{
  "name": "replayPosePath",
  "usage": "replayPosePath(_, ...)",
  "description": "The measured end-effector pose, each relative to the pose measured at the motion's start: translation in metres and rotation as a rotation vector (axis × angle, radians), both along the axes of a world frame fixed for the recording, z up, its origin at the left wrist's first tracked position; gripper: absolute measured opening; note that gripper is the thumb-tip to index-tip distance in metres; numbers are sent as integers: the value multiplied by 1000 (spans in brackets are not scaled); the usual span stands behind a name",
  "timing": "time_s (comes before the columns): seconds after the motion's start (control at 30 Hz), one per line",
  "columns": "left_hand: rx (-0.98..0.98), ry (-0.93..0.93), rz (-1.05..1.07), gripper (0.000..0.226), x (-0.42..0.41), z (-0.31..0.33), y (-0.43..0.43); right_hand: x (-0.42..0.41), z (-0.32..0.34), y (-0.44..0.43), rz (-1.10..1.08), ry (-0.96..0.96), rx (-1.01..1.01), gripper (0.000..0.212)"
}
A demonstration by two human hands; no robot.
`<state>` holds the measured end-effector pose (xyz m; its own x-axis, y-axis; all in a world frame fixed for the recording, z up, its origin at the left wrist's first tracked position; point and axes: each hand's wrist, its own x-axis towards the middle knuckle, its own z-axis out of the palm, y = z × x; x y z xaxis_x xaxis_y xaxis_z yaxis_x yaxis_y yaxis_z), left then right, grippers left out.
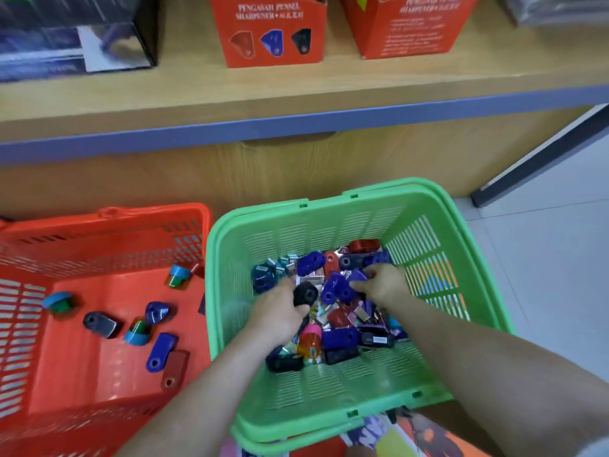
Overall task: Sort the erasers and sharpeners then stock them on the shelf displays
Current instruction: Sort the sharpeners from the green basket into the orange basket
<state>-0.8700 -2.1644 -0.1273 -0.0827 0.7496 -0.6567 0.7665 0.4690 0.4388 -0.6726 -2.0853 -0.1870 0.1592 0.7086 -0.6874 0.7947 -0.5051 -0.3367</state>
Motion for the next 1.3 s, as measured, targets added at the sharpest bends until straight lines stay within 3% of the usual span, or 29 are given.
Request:
replayPosePath(0.13,-23,141,-343,33,28,-33,-8,-2,-17,-13,-238,222,99,53)
replayPosePath(0.27,-16,163,-572,46,44,-51,-13,8,-23,-3,-131,251,-70,52)
replayPosePath(0.43,-97,164,-733,40,54,-56,-15,3,-20,2,63,325,-143,31)
replayPosePath(0.5,-72,160,-737,41,54,-56,-15,7,-23,-1,59,316,-108,28)
replayPosePath(0.63,-43,132,-678,38,47,-58,-14,22,-31,-13,101,231,-98,47)
replayPosePath(0.73,-52,116,-683,35,43,-59,-13,24,-24,-13,68,308,-185,36)
replayPosePath(0.87,-45,16,-581,22,39,-64,-11,12,-15,-15,186,399,-245,21)
replayPosePath(1.0,-19,-50,-559,12,44,-62,-10,1,-15,-15,317,382,-238,25)
replayPosePath(1.13,-4,13,-483,21,48,-60,-13,8,-19,-14,398,299,-311,25)
replayPosePath(1.2,17,22,-422,28,48,-54,-13,14,-21,-16,330,275,-270,31)
replayPosePath(1.3,122,42,-354,33,38,-26,-6,18,2,-8,132,350,-219,59)
